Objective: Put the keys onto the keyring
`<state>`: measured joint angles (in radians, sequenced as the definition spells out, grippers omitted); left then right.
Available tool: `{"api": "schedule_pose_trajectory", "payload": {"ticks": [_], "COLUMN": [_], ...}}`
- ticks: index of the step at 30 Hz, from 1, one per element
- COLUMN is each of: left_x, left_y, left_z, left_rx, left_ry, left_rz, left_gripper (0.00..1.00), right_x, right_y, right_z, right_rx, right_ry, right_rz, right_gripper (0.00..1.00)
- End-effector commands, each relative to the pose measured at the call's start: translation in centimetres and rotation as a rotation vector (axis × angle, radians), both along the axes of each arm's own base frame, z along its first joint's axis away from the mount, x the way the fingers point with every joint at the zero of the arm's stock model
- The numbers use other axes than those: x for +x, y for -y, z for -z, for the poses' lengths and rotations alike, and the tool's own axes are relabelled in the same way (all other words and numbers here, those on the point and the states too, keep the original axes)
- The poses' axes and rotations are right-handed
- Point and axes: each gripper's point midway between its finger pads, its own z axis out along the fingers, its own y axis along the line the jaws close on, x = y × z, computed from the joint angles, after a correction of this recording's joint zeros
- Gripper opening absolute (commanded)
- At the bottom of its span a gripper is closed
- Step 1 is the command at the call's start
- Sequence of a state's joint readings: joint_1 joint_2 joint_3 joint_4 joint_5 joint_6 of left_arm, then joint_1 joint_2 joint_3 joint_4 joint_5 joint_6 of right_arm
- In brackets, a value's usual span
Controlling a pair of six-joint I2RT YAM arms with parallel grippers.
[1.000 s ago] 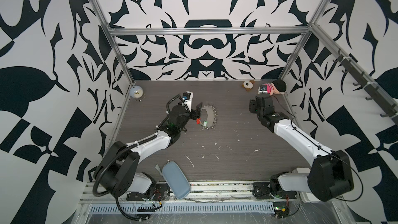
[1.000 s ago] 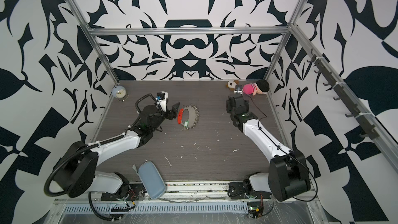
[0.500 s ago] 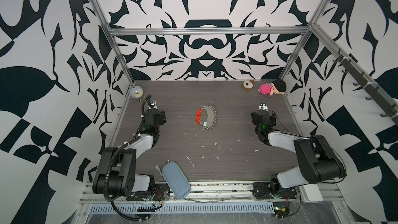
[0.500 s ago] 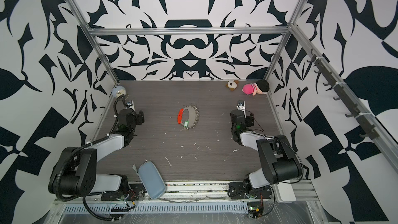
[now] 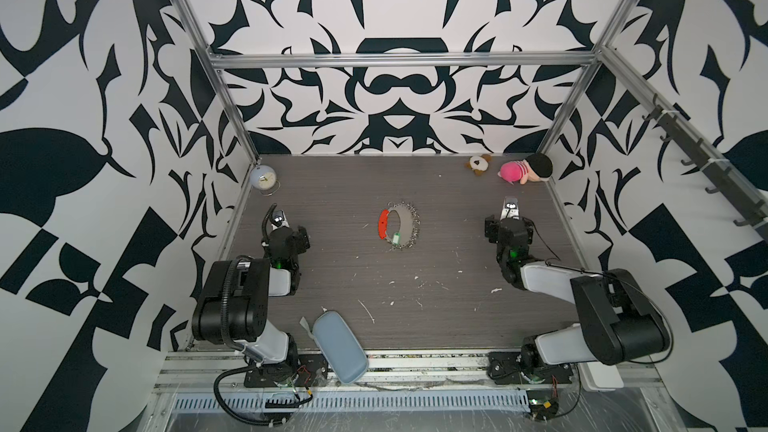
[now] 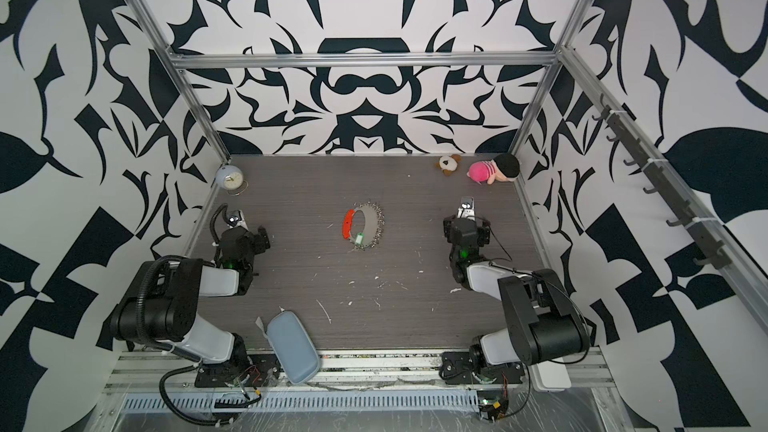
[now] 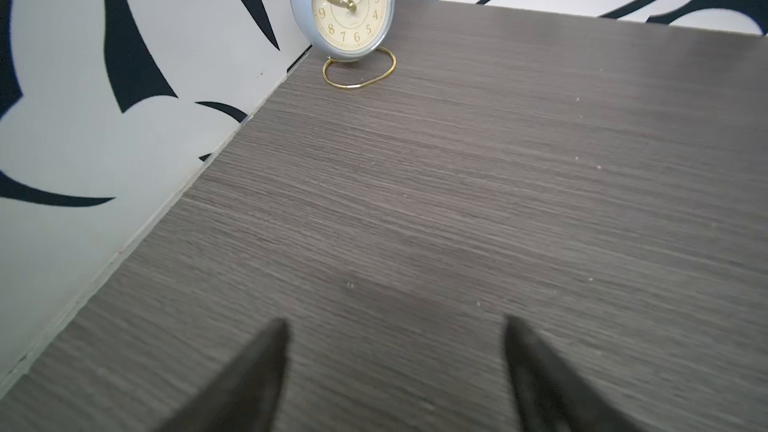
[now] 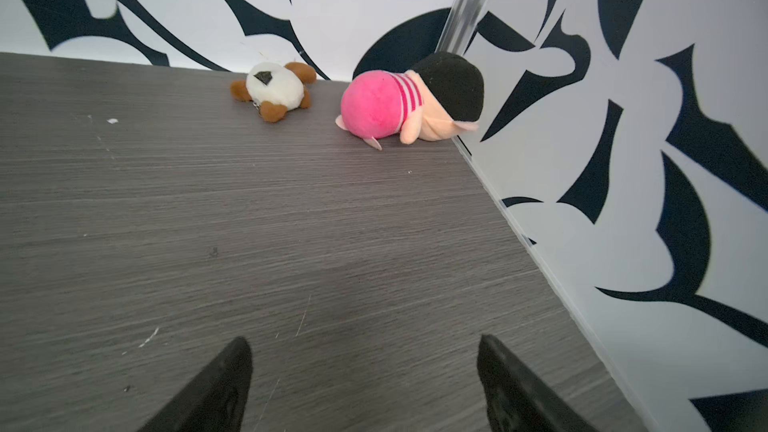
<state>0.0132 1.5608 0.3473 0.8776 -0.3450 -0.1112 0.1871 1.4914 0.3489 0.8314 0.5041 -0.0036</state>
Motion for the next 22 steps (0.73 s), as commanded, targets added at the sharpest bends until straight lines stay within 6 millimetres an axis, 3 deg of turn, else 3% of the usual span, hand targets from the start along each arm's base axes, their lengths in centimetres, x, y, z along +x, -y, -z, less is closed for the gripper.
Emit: {"api": "schedule_pose_trajectory", "payload": {"ticks": [1, 3, 4, 22], "left_x": [0.9, 0.8, 0.8, 1.0], "left_y": [-0.3, -0.4, -0.3, -0.2], "left_z": [-2.2, -2.1, -2.2, -2.1], "left_rx": [-0.011, -0.01, -0.011, -0.007], "left_ry": [0.094, 0.089, 0.089, 0.086], "left_rz": [-0.021, -0.021, -0.019, -0.012], "left_gripper": [0.99, 1.0, 0.99, 0.99], "right_x": [0.3, 0.3, 0.7, 1.0], "right_y": [-0.5, -0.3, -0.2, -0.4], "right_z": [-0.8, -0.2, -0.2, 0.3], "right_rx": [-0.003, 0.036, 0.031, 0.063], "right_ry": [0.147, 0.098, 0.088, 0.068], "right_rz": [-0.042, -0.014, -0.013, -0.062], "right_gripper": [0.89, 0.9, 1.0, 1.0]}}
